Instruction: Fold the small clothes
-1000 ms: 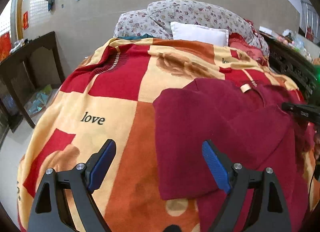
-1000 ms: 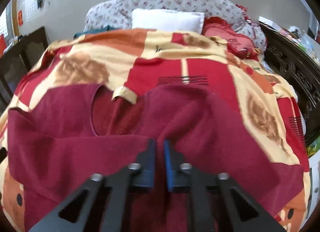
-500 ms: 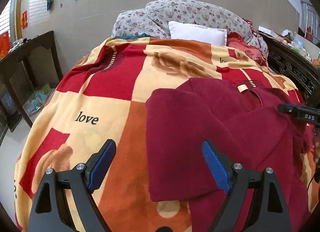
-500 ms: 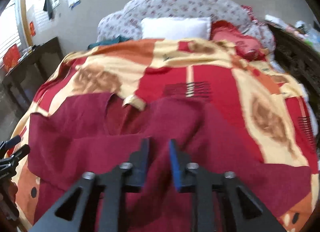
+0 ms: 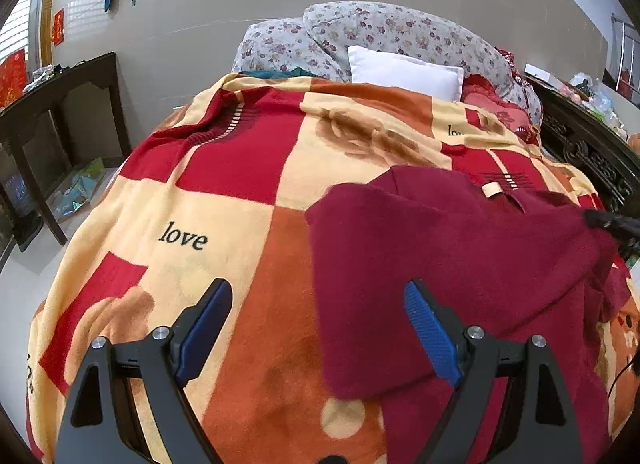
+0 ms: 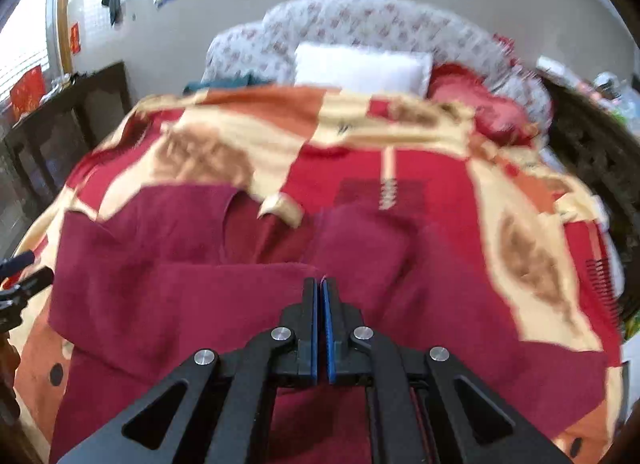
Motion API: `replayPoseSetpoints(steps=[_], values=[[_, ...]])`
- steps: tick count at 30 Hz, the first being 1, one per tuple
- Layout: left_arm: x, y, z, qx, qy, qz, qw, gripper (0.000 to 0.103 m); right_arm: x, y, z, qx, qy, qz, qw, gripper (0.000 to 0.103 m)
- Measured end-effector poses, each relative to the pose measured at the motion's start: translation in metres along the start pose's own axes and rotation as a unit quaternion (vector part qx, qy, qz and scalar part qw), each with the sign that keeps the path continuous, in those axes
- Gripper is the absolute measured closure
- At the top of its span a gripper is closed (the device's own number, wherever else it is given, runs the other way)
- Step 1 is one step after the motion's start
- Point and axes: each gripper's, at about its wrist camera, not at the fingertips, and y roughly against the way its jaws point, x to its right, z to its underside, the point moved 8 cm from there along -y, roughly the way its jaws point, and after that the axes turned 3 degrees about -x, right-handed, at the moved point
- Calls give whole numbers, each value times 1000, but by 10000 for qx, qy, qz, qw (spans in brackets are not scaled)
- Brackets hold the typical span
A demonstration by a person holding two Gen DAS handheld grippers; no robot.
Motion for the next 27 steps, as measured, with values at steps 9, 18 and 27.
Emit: replayPoseSetpoints(steps=[9,18,27], values=[[27,-29,5,-238,-193,-101,9995,16,67,-4,20,-394,-559,773,9947,100],[32,-63,11,-472,-411,-446,9970,16,77,14,24,-176,-903,435,9948,68],[32,-64,21,-643,-407,-324,9966,16,43,-35,49,-768,-590,369,9946,68]])
